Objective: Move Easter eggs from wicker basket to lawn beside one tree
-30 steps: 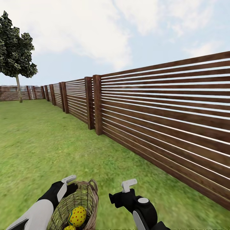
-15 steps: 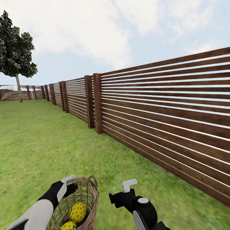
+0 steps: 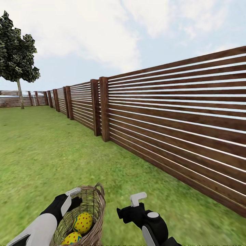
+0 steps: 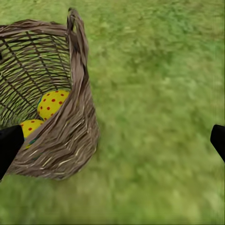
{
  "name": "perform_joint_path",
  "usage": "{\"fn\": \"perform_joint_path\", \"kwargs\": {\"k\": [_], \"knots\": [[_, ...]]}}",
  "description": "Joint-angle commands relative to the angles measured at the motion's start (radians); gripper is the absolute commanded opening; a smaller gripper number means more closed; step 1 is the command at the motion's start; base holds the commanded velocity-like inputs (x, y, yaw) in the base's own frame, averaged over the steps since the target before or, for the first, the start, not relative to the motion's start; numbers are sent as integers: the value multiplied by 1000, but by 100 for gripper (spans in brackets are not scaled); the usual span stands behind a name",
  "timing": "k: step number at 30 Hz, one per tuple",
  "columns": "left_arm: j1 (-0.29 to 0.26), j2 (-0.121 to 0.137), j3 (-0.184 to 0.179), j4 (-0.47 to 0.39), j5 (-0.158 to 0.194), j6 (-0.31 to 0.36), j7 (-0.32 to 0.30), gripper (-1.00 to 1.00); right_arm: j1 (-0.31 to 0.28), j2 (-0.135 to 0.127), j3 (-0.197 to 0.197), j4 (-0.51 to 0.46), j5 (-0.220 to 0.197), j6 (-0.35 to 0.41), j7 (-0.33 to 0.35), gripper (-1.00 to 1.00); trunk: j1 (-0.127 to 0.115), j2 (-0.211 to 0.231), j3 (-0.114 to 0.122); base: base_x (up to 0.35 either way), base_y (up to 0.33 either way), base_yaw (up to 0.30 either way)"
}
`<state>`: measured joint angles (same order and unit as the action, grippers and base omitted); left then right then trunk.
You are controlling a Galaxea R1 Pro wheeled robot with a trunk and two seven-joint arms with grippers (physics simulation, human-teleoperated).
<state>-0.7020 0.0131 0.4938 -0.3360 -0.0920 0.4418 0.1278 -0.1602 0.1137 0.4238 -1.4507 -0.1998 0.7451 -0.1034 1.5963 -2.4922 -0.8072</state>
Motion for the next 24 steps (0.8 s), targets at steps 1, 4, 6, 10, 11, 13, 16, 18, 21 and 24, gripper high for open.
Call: {"fn": "perform_joint_path", "kwargs": {"k": [1, 4, 6, 10, 11, 13, 16, 18, 21, 24], "knots": [[-1, -1, 8, -1, -9, 5, 0, 100, -1, 0, 1, 1, -11, 3, -10, 100, 4, -8, -4, 0, 0, 0], [-1, -1, 8, -1, -8, 5, 4, 100, -1, 0, 1, 5, -10, 3, -10, 100, 5, -8, -16, 0, 0, 0], [-1, -1, 9, -1, -8, 5, 6, 100, -1, 0, 1, 7, -10, 3, -11, 100, 6, -9, -24, 0, 0, 0], [-1, -1, 9, -2, -7, 5, 7, 100, -1, 0, 1, 8, -10, 3, -11, 100, 8, -10, -39, 0, 0, 0], [-1, -1, 9, -3, -7, 5, 7, 100, -1, 0, 1, 8, -10, 3, -11, 100, 8, -10, -43, 0, 0, 0], [-1, -1, 10, -3, -6, 5, 7, 100, -1, 0, 1, 9, -10, 3, -11, 100, 9, -11, -51, 0, 0, 0], [-1, -2, 10, -3, -5, 5, 7, 100, -1, 0, 2, 9, -10, 3, -11, 100, 10, -11, -62, 0, 0, 0], [-1, -2, 11, -3, -5, 4, 7, 100, -1, 0, 2, 9, -10, 3, -11, 100, 11, -12, -70, 0, 0, 0], [-1, -2, 11, -4, -5, 4, 7, 100, -1, 0, 2, 9, -10, 3, -11, 100, 13, -12, -82, 0, 0, 0], [-1, -2, 11, -6, -5, 3, 7, 100, -1, 0, 2, 9, -10, 3, -11, 100, 14, -13, -93, 0, 0, 0]]}}
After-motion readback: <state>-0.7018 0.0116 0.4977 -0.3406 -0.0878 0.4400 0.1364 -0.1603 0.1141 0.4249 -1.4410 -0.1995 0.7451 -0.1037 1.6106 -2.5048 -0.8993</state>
